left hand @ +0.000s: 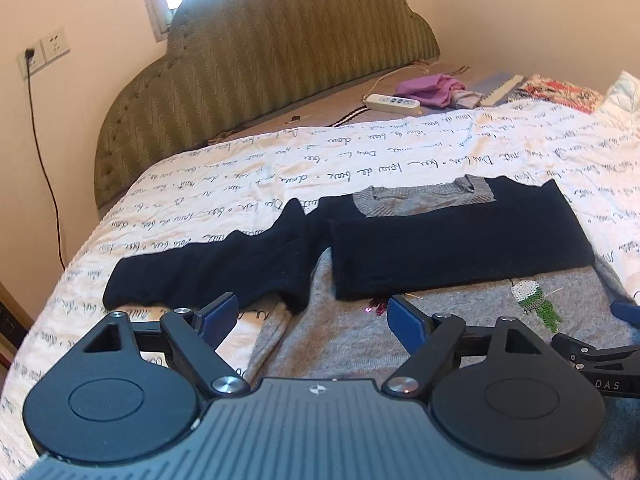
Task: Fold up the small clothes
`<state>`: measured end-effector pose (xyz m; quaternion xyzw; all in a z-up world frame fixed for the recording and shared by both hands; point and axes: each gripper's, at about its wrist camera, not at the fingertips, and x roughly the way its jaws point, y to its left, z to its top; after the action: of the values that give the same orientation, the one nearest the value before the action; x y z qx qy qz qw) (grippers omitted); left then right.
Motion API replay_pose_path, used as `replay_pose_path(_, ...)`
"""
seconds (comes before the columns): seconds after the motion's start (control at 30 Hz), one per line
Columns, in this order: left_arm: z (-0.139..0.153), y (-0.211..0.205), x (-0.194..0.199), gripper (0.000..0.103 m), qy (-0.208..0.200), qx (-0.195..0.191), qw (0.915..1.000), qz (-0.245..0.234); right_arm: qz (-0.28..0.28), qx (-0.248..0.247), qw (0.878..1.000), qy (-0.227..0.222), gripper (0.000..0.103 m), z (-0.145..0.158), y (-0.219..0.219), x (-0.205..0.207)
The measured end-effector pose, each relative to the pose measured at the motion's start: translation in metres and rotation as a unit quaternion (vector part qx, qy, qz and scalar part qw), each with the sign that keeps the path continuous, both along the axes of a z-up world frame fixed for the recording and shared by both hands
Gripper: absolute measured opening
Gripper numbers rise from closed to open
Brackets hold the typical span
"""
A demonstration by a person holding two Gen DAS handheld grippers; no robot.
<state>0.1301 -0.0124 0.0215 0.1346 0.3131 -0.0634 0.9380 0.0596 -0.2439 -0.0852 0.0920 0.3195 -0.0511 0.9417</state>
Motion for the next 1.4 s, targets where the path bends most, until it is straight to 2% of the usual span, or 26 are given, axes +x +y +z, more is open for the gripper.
replay_pose_path(0.2, -0.005, 0.020, -0.004, 0.087, 0.006, -0.016, 0.9998, 0.007, 0.000, 0.000, 1.000, 0.000, 0.103, 0.000, 0.000, 0.000)
replay_pose_path(0.43, 0.010, 0.063, -0.020, 0.090, -0.020, -0.052, 0.9983, 0.014, 0.000, 0.000, 1.000, 0.000, 0.103, 0.000, 0.000, 0.000)
replay_pose_path(0.57, 0.008, 0.102, -0.026, 0.097, -0.033, -0.070, 0.9962, 0.041, 0.000, -0.001, 1.000, 0.000, 0.103, 0.000, 0.000, 0.000)
replay_pose_path(0.73, -0.005, 0.150, -0.006, 0.096, -0.017, -0.115, 0.9894, 0.086, -0.001, -0.010, 1.000, 0.007, 0.103, -0.001, 0.002, 0.003)
replay_pose_path(0.8, -0.009, 0.167, 0.005, 0.096, -0.009, -0.150, 0.9837, 0.100, -0.004, -0.004, 1.000, 0.014, 0.103, 0.002, 0.001, 0.003)
replay_pose_path(0.87, -0.014, 0.183, 0.019, 0.096, -0.002, -0.188, 0.9758, 0.113, -0.018, 0.006, 1.000, 0.000, 0.103, -0.001, 0.002, 0.001)
replay_pose_path(0.97, -0.022, 0.209, 0.049, 0.096, 0.014, -0.249, 0.9582, 0.140, -0.020, -0.002, 1.000, 0.014, 0.103, 0.003, 0.004, 0.005)
replay_pose_path(1.0, -0.028, 0.220, 0.063, 0.096, 0.025, -0.278, 0.9475, 0.156, -0.022, -0.002, 1.000, 0.019, 0.103, 0.004, 0.004, 0.006)
replay_pose_path(1.13, -0.048, 0.261, 0.114, 0.089, 0.057, -0.385, 0.8931, 0.225, -0.021, 0.026, 0.999, 0.024, 0.103, 0.008, -0.001, 0.009)
replay_pose_path(1.17, -0.050, 0.267, 0.125, 0.087, 0.057, -0.396, 0.8857, 0.235, -0.027, 0.039, 0.999, 0.017, 0.103, 0.007, -0.004, 0.007)
replay_pose_path(1.23, -0.054, 0.272, 0.147, 0.083, 0.053, -0.399, 0.8810, 0.249, -0.023, 0.036, 0.999, 0.019, 0.103, 0.006, -0.004, 0.007)
replay_pose_path(1.3, -0.060, 0.273, 0.165, 0.076, 0.055, -0.383, 0.8821, 0.268, -0.011, 0.005, 0.999, 0.044, 0.103, 0.008, 0.004, 0.013)
replay_pose_path(1.4, -0.075, 0.269, 0.186, 0.051, 0.072, -0.347, 0.8885, 0.292, -0.007, -0.032, 0.997, 0.075, 0.103, 0.013, 0.016, 0.022)
